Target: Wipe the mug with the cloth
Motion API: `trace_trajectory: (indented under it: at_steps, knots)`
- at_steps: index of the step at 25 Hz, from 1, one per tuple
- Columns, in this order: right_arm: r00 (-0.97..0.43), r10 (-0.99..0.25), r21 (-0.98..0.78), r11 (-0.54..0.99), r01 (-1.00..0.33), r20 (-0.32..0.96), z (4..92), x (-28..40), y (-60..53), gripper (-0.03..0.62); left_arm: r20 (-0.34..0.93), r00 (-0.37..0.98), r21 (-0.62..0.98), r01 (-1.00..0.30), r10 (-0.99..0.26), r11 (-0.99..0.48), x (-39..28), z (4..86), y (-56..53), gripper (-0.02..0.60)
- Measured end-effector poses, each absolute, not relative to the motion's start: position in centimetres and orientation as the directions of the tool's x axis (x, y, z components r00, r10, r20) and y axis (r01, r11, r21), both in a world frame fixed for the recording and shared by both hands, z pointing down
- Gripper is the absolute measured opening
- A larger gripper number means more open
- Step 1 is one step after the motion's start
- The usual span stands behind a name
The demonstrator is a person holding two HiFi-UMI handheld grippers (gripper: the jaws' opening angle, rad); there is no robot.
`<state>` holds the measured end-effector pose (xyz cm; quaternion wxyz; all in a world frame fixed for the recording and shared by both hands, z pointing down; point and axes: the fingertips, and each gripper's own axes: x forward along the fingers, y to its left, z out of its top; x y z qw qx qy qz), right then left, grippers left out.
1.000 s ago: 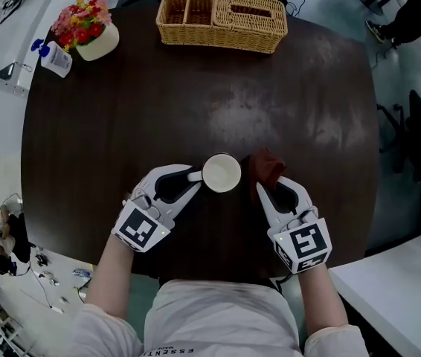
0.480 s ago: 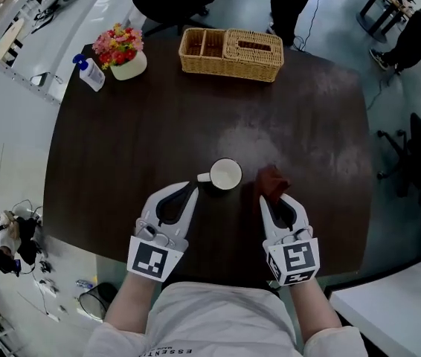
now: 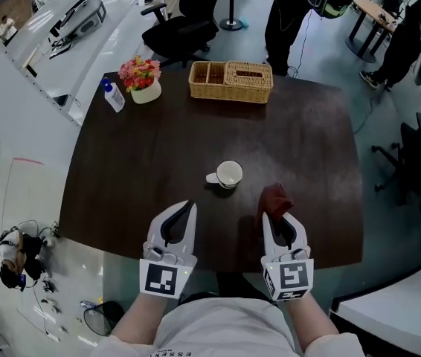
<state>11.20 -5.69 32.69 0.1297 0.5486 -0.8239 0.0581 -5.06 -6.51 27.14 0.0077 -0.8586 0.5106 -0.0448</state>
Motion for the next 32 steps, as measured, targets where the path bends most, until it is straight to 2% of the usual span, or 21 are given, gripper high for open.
trace_trajectory:
  at_steps: [11, 19, 32]
  knots:
    - [-0.249, -0.941, 0.154, 0.288, -0.945, 0.229, 27.7, 8.3, 9.3, 0.08, 0.031, 0.497, -0.033, -0.867, -0.867, -0.498, -9.4, 23.7, 8.3, 0.0]
    - [-0.25, -0.953, 0.162, 0.278, -0.947, 0.173, 29.0, 8.4, 21.6, 0.08, -0.009, 0.505, -0.045, -0.862, -0.863, -0.504, -8.8, 24.4, 20.4, 0.0]
    - [-0.32, -0.937, 0.155, 0.341, -0.927, 0.142, 27.5, 9.8, 34.6, 0.08, -0.03, 0.511, -0.069, -0.858, -0.859, -0.508, -5.2, 23.3, 33.9, 0.0]
